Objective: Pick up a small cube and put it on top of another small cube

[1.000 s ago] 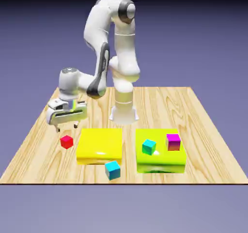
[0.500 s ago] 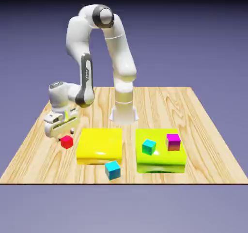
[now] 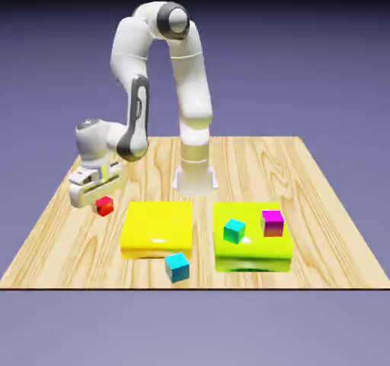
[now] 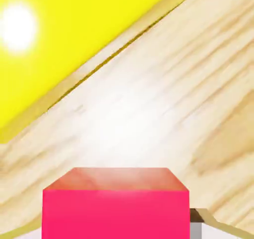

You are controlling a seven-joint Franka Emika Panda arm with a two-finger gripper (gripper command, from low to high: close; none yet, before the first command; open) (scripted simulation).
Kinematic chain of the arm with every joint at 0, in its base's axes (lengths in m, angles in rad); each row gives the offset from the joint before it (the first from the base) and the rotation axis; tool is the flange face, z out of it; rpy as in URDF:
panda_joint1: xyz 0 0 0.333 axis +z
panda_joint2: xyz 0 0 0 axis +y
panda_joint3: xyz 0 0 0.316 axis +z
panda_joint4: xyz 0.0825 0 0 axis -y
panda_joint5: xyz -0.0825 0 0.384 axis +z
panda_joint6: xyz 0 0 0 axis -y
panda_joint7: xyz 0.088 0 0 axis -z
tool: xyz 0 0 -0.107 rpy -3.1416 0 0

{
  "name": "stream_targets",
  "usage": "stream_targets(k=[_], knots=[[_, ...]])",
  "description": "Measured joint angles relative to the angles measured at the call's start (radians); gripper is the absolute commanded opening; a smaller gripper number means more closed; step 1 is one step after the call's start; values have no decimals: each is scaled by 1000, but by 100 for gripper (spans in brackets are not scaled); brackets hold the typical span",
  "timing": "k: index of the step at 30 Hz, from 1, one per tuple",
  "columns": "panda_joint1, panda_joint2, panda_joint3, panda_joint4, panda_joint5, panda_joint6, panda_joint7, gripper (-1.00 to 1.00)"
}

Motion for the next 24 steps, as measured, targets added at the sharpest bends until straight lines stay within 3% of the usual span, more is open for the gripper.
stream_targets(k=[9, 20, 24], knots=[[50, 213, 326, 244, -306, -281, -243, -100], [81, 519, 694, 393, -777, -568, -720, -100], [127, 567, 618, 371, -858, -526, -724, -100]])
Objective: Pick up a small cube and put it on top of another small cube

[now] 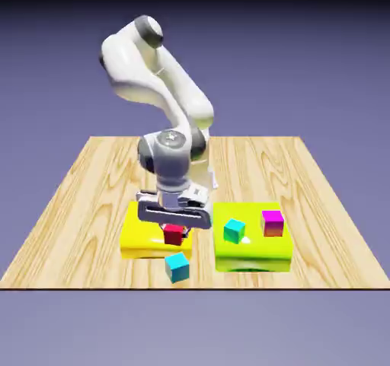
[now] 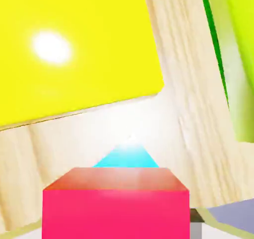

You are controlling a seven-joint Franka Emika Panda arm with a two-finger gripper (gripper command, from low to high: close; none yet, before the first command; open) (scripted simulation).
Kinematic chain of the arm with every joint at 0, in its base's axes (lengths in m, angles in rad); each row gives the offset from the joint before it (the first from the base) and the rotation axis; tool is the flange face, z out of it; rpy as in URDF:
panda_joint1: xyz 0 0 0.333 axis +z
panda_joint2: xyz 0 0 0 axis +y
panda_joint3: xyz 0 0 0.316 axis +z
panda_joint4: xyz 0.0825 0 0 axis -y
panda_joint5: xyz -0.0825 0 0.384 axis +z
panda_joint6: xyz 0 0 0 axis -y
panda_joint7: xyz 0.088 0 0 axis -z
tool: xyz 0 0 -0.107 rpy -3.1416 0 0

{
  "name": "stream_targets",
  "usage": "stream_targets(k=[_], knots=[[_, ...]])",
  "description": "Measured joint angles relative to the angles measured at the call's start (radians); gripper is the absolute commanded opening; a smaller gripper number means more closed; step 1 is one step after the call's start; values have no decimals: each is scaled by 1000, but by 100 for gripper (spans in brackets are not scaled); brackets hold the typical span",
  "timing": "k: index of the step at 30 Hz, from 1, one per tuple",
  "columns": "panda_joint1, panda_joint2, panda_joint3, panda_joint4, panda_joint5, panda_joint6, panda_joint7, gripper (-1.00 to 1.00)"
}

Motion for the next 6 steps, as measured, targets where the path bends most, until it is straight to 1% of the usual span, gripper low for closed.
stream_targets(k=[3, 4, 6], knots=[[77, 55, -109, 8, -90, 50, 50, -100], [90, 65, -128, 9, -106, 58, 58, 100], [90, 65, -128, 9, -103, 59, 57, 100]])
